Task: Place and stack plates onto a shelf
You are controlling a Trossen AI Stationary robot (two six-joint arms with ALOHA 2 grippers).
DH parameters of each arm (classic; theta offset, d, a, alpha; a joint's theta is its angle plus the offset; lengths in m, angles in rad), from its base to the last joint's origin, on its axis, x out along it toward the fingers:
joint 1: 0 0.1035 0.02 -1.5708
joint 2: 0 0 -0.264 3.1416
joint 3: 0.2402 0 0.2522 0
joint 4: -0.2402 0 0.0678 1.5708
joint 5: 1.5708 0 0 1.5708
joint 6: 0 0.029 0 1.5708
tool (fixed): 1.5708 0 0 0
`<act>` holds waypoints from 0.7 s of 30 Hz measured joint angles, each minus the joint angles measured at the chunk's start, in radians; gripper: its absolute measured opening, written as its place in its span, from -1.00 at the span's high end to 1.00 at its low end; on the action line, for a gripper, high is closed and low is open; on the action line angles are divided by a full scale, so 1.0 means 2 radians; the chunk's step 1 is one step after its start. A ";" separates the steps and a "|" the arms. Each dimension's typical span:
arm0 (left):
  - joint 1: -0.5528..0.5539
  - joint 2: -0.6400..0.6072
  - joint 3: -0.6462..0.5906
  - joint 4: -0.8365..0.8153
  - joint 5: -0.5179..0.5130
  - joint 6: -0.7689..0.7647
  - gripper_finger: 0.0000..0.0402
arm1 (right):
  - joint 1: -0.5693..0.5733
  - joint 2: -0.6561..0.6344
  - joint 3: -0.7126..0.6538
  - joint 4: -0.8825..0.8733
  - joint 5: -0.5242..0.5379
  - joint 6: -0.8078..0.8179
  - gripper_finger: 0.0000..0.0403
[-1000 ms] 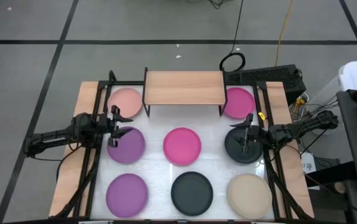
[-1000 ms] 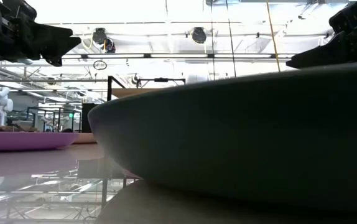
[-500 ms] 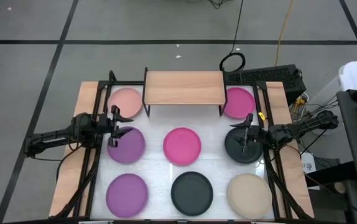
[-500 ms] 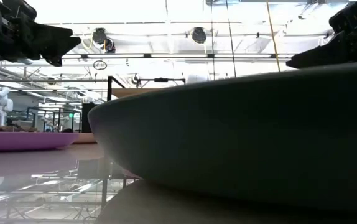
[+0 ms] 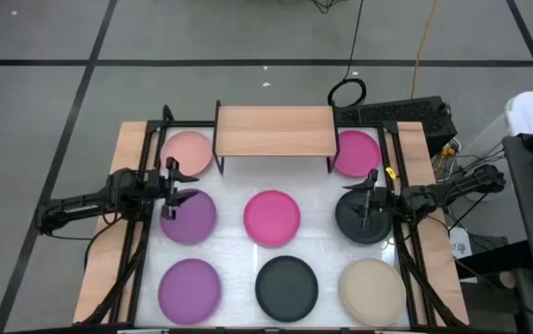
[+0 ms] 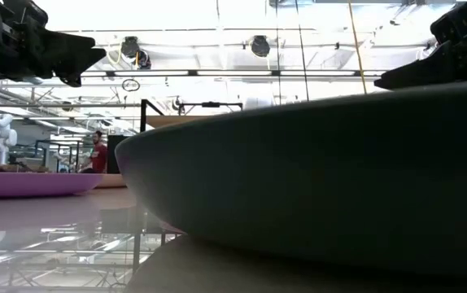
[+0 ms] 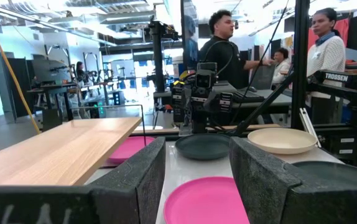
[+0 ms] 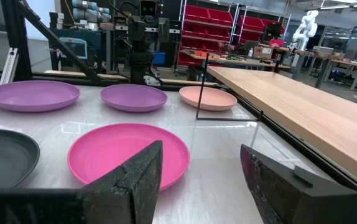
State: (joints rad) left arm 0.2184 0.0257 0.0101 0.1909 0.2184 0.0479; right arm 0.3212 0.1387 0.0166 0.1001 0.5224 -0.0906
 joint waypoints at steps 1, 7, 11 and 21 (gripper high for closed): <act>0.000 0.000 0.000 0.000 0.000 0.000 0.08 | 0.000 0.000 0.000 0.000 0.000 0.000 0.03; 0.000 0.000 0.000 0.000 0.000 0.000 0.08 | 0.000 0.000 0.000 0.000 0.000 0.000 0.03; 0.000 0.000 0.000 0.000 0.000 0.000 0.08 | 0.000 0.000 0.000 0.000 0.000 0.000 0.03; 0.000 0.000 0.000 0.000 0.000 0.000 0.08 | 0.000 0.000 0.000 0.000 0.000 -0.067 0.03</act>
State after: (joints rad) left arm 0.2184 0.0257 0.0101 0.1909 0.2184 0.0479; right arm 0.3214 0.1384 0.0166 0.1001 0.5227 -0.2255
